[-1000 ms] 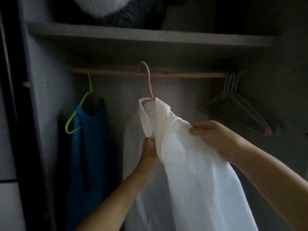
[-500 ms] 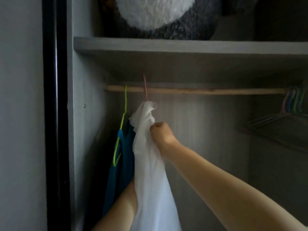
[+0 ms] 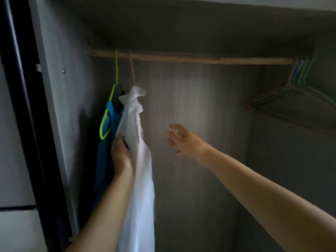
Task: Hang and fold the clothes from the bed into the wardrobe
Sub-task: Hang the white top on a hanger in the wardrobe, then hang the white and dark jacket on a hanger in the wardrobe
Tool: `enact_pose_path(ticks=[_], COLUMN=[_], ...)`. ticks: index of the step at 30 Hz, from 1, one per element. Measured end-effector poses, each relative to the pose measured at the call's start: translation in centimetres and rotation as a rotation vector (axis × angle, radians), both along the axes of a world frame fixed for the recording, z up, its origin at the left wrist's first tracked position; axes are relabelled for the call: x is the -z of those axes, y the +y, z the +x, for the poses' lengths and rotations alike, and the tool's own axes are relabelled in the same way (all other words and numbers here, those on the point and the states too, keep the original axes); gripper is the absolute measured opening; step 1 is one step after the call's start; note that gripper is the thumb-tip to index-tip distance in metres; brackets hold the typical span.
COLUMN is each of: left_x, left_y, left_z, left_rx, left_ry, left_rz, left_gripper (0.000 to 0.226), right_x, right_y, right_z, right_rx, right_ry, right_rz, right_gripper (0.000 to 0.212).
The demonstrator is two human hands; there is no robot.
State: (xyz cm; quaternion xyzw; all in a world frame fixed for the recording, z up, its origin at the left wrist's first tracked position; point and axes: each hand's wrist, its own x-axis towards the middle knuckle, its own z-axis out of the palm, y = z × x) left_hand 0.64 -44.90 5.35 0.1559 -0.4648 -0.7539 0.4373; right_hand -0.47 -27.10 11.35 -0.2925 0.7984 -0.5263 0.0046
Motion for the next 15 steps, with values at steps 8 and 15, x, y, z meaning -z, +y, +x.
enact_pose_path(ticks=[8,15], left_x=[-2.3,3.6], left_y=[19.6,38.7], left_z=[6.2,5.9], left_rx=[-0.187,0.34], left_ry=[0.371,0.339], left_rz=[-0.945,-1.173], left_gripper=[0.034,0.036], right_x=[3.8,8.1], right_y=[16.9,37.3], right_z=[2.0,10.6], right_rx=[0.265,0.738], right_ry=[0.006,0.226], right_rz=[-0.024,0.282], right_gripper=[0.021,0.035])
